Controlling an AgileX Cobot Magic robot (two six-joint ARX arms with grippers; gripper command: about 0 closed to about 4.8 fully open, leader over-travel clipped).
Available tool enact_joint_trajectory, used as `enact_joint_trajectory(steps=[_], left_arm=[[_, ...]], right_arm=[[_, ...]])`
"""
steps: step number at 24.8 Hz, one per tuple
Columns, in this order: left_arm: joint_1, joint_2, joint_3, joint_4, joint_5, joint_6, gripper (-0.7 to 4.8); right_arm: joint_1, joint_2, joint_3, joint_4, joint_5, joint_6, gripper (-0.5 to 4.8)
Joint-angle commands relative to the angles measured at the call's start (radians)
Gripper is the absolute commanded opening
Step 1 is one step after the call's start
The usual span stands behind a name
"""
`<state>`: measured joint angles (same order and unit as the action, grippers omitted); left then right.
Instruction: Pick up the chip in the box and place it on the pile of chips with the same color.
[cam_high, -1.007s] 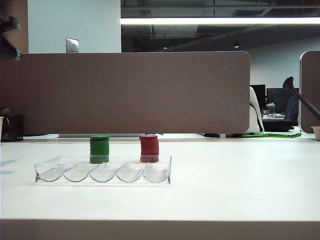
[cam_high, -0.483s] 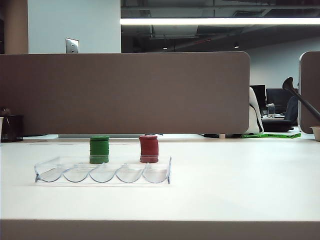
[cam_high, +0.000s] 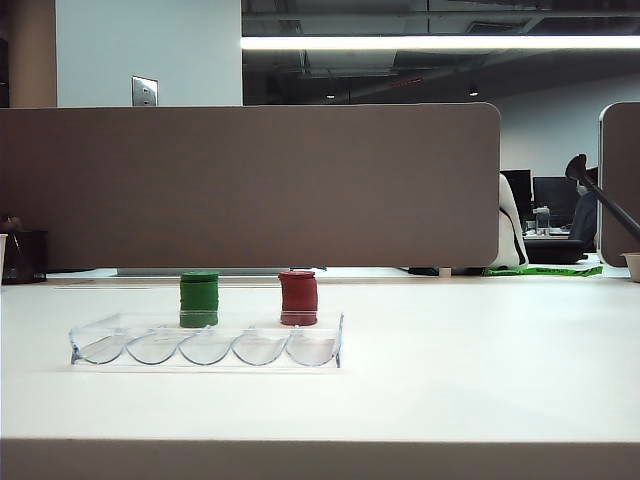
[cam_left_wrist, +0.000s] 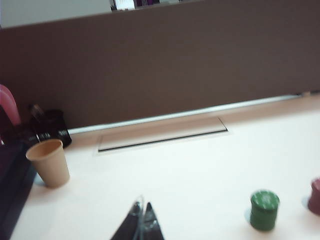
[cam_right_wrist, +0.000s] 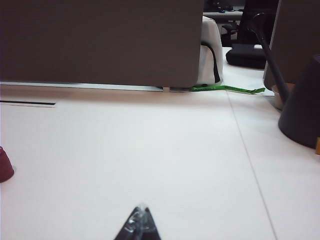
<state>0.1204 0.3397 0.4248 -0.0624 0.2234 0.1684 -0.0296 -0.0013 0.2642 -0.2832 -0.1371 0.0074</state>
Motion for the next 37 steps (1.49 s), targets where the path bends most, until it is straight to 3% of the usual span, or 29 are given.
enact_joint_trajectory(steps=[1,10,18,25,29,33,37], left_arm=[[0.001,-0.077,-0.033,-0.055,-0.002,0.007,-0.06],[0.001,-0.332,-0.130,-0.203,0.000,0.007,-0.06],[0.000,-0.335,-0.134,-0.211,0.014,-0.008,-0.06],[-0.053,-0.335,-0.166,-0.212,0.009,-0.030,-0.06],[-0.130,-0.335,-0.205,-0.195,-0.086,-0.030,-0.06],[-0.205,-0.335,-0.230,-0.181,-0.294,-0.031,-0.06],[-0.211,-0.335,-0.273,-0.128,-0.306,-0.057,-0.06]], right_arm=[[0.002,0.000,-0.045,0.117,-0.026,0.027,-0.01],[0.006,0.000,-0.216,0.438,-0.048,0.050,-0.01],[0.016,0.000,-0.258,0.446,-0.048,0.048,-0.01],[0.016,0.000,-0.258,0.449,-0.042,0.048,-0.01],[0.016,0.000,-0.258,0.449,-0.045,0.049,-0.01],[0.016,0.000,-0.258,0.449,-0.048,0.050,-0.01],[0.016,0.000,-0.258,0.449,-0.049,0.050,-0.01]])
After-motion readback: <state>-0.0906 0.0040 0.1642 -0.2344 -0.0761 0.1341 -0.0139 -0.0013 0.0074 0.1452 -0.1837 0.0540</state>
